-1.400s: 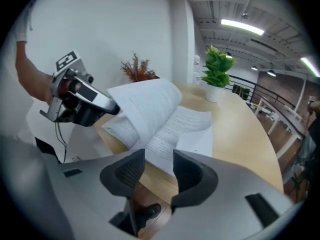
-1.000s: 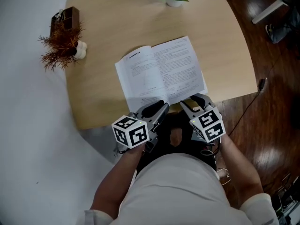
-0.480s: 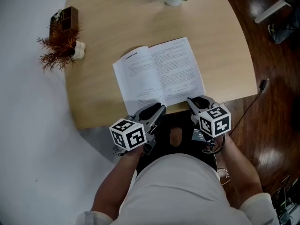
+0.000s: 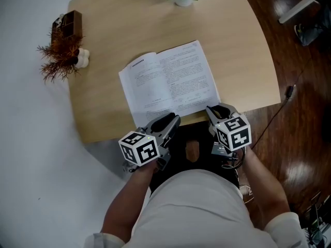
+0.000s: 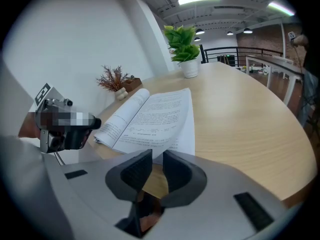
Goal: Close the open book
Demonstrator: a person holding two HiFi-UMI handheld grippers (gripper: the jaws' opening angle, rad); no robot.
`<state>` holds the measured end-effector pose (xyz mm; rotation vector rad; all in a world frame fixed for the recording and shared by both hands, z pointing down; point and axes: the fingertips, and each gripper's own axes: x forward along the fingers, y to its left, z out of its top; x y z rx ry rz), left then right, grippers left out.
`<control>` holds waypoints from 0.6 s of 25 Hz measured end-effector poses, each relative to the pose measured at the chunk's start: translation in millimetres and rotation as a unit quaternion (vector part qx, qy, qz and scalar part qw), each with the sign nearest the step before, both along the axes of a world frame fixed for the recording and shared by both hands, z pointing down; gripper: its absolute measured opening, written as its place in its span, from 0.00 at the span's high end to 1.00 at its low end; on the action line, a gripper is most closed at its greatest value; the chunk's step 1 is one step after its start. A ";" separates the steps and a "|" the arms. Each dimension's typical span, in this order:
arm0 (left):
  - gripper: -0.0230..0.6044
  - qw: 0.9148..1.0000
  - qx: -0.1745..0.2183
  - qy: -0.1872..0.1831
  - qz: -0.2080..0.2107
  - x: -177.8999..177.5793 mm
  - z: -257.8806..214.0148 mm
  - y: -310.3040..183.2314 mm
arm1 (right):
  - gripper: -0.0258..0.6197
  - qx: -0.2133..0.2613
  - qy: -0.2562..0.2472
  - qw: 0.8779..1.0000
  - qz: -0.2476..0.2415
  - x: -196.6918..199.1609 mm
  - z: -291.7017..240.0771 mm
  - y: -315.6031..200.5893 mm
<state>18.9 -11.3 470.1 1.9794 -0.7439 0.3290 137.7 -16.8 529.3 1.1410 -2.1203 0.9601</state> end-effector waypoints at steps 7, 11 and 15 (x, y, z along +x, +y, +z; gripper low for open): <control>0.86 1.000 0.001 -0.004 -0.015 5.6 1.8 -2.3 | 0.86 0.008 0.036 0.999 -0.032 3.9 3.0 -1.1; 0.86 1.000 -0.001 -0.007 -0.024 6.3 3.2 -3.1 | 0.90 0.009 0.037 0.998 -0.042 4.5 1.4 -0.6; 0.86 0.999 -0.003 -0.009 -0.037 4.6 4.6 -4.2 | 0.91 0.007 0.013 0.999 -0.029 6.7 -1.5 -1.2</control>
